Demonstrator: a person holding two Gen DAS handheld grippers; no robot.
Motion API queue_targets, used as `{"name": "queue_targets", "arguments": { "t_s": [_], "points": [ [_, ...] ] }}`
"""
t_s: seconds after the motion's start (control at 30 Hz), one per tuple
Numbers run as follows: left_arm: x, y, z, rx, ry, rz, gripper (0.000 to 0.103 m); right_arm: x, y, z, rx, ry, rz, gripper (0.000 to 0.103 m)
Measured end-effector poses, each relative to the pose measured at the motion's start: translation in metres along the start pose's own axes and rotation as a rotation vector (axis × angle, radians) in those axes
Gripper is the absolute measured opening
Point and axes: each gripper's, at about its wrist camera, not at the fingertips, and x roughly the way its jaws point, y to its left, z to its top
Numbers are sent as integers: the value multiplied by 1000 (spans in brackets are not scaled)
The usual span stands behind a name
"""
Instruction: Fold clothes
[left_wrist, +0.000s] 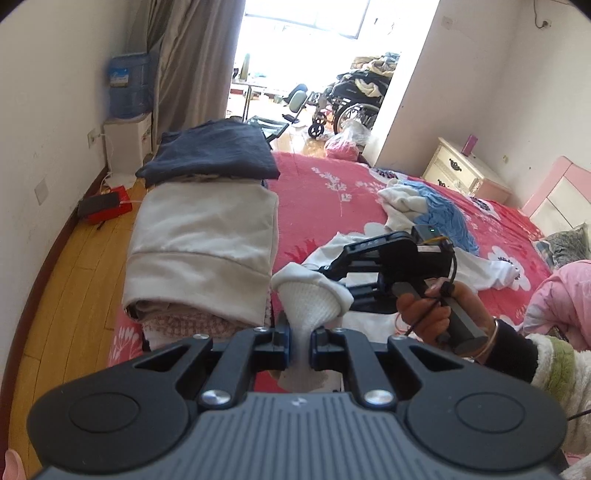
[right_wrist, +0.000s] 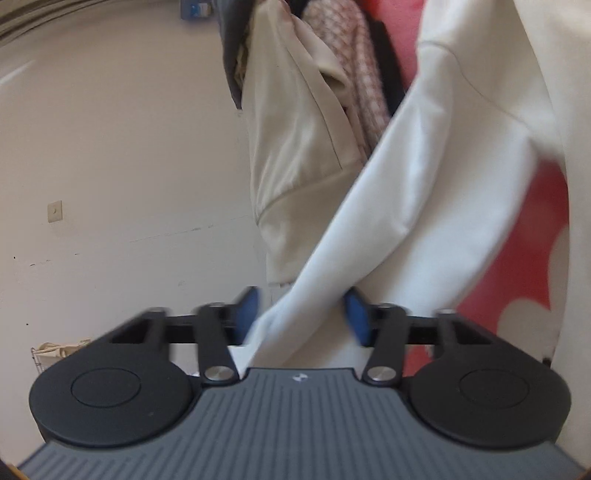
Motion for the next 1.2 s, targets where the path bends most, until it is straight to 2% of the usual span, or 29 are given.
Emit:
{"name": "queue_targets", "arguments": {
  "t_s": [0.07,0.2,0.27,0.43,0.53,0.67,0.77,0.8,0.87,0.97,1.07,1.17,1.2],
  "points": [
    [0,3,7,11,-23,-1,10,-11,12,10,-35,-63,43,8],
    [6,26,28,-13,-72,26,10,-20,53,34,-154,-144,94,6],
    [9,44,38,-43,-90,43,10,-9,76,45,-226,-152,82,6],
    [27,100,47,-140,-59,119,10,52,105,76,-333,-125,48,6],
    [48,142,39,-230,2,158,10,99,92,77,-352,-100,19,6],
    [78,193,26,-321,37,229,13,153,62,86,-333,-90,-42,10],
    [96,225,22,-403,45,239,17,163,48,96,-288,-94,19,11],
    [97,232,20,-422,32,255,20,162,46,100,-265,-93,50,15],
    [99,246,15,-461,8,286,22,158,48,108,-242,-83,102,44],
    [99,264,9,-546,-1,347,24,150,53,121,-204,-36,143,63],
    [97,271,6,-592,-5,454,24,140,52,133,-145,42,175,75],
    [86,269,3,-644,-58,549,24,113,47,144,-102,52,226,82],
    [82,263,3,-637,-81,557,24,100,46,146,-99,39,249,83]
  ]
}}
